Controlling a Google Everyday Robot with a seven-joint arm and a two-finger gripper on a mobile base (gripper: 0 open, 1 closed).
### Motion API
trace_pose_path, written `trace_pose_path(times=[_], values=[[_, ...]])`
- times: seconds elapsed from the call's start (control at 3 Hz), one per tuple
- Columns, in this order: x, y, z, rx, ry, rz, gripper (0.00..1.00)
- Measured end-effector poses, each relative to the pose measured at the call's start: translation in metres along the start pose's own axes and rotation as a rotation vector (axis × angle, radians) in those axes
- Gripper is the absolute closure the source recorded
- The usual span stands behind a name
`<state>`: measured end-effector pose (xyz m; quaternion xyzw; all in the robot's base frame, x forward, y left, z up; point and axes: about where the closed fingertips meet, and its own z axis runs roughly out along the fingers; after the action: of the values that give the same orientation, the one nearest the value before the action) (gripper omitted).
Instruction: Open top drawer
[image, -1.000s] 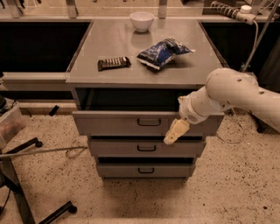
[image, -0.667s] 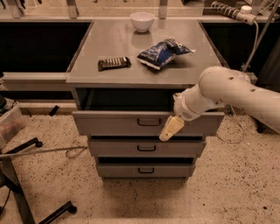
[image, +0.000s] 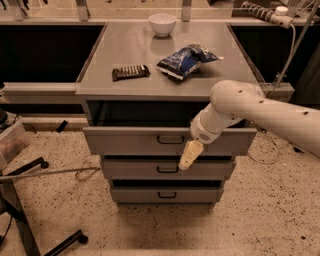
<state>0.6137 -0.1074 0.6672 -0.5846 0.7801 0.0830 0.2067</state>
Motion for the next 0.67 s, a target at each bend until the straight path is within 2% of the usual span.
trace_pose_path(times=[0.33, 0.67], values=[[0.0105, 0.0114, 0.0104, -0.057, 0.039, -0.002, 0.0], [0.0089, 0.0112, 0.0068, -0.057, 0.039, -0.002, 0.0]])
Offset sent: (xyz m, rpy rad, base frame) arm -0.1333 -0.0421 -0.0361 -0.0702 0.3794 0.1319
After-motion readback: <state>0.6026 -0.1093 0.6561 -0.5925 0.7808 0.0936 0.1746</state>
